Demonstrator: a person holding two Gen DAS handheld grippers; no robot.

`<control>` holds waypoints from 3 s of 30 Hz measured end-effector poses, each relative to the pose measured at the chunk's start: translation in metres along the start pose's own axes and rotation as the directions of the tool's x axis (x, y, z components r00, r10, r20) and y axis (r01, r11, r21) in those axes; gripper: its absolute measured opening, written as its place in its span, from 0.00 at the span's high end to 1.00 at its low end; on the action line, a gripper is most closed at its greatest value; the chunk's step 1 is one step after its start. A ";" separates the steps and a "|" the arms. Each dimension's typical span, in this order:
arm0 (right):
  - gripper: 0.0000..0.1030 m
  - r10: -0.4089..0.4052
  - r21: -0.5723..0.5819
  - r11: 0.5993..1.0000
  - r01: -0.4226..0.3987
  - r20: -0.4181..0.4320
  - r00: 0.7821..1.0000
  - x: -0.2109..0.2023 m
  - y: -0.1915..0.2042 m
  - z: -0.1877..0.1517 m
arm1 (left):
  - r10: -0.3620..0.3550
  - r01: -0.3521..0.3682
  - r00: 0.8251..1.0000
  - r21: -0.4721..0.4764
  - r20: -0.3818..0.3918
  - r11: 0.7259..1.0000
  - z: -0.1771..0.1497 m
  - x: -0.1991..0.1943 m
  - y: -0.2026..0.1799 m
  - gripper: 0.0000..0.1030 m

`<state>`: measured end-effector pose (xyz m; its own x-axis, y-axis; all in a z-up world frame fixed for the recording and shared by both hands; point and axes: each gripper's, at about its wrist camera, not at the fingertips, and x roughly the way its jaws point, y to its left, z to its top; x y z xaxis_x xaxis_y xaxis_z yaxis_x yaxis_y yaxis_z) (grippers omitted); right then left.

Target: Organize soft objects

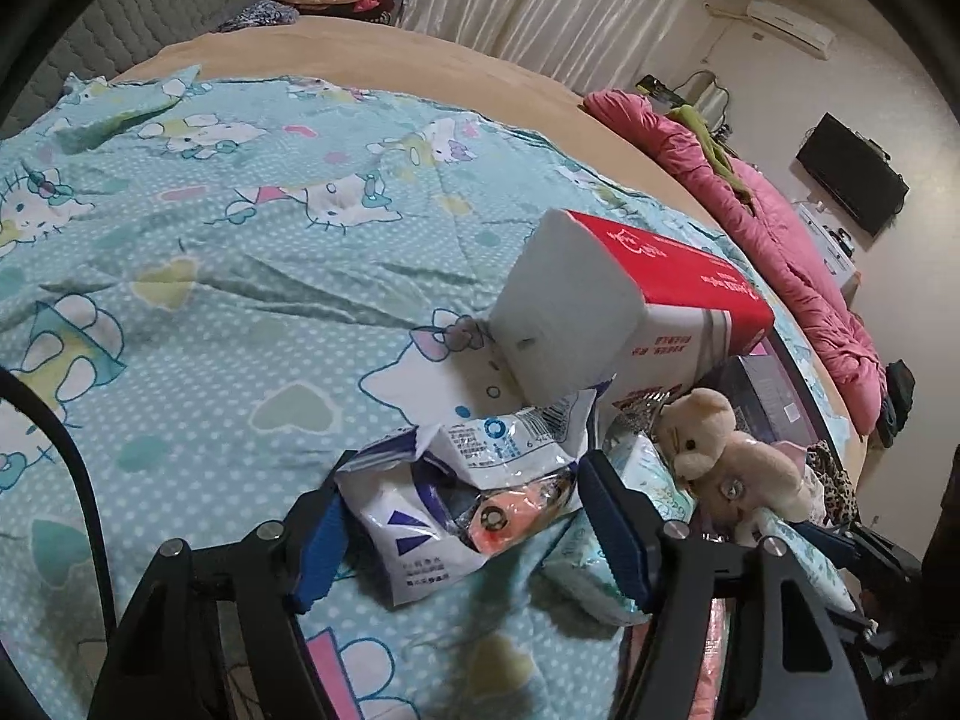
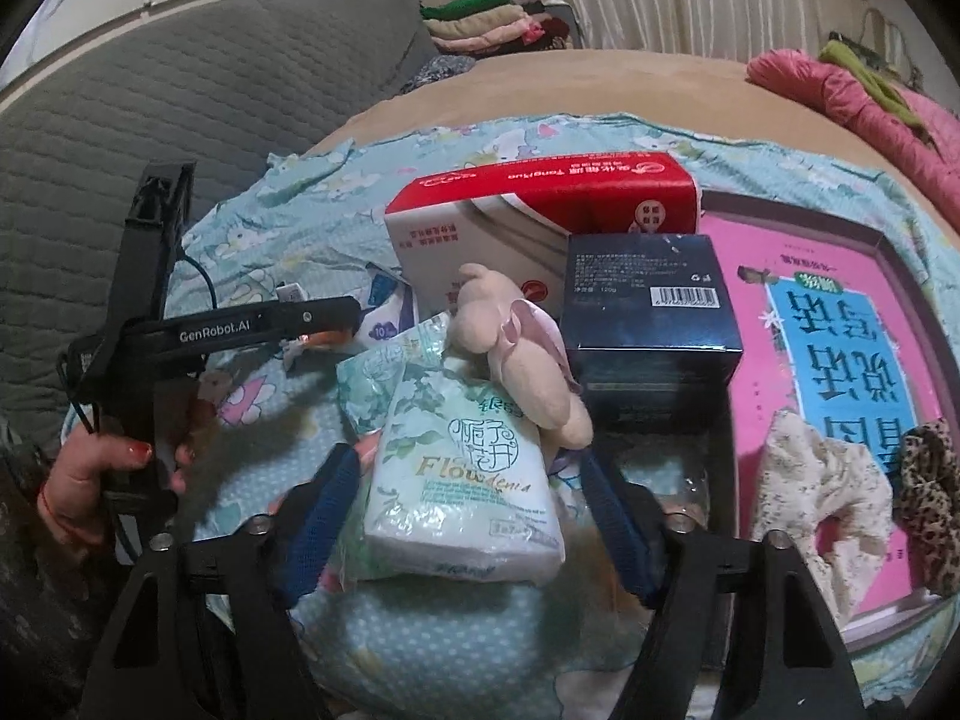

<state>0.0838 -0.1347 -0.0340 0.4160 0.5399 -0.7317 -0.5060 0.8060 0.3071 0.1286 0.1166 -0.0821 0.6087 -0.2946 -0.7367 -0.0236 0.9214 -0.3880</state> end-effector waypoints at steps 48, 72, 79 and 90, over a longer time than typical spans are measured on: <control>0.53 0.050 -0.025 0.999 -0.045 0.244 0.968 -0.084 -0.005 0.006 | 0.023 -0.033 0.972 0.040 0.233 0.999 -0.001 -0.126 -0.082 0.72; 0.53 -0.073 0.103 0.994 0.034 0.411 0.909 -0.146 -0.060 0.004 | -0.003 -0.046 0.971 0.203 0.238 0.978 -0.005 -0.136 -0.187 0.72; 0.53 -0.121 0.143 0.988 0.064 0.439 0.890 -0.161 -0.080 0.000 | 0.011 -0.068 0.973 0.240 0.230 0.968 -0.006 -0.130 -0.213 0.72; 0.53 -0.195 0.226 0.969 0.100 0.454 0.869 -0.175 -0.109 -0.008 | 0.018 -0.066 0.983 0.265 0.180 0.962 -0.006 -0.105 -0.247 0.72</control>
<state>0.0608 -0.3190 0.0555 0.8037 0.4220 -0.4195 -0.2780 0.8896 0.3623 0.0654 -0.0815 0.0880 0.7411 -0.2275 -0.6317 0.1469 0.9730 -0.1781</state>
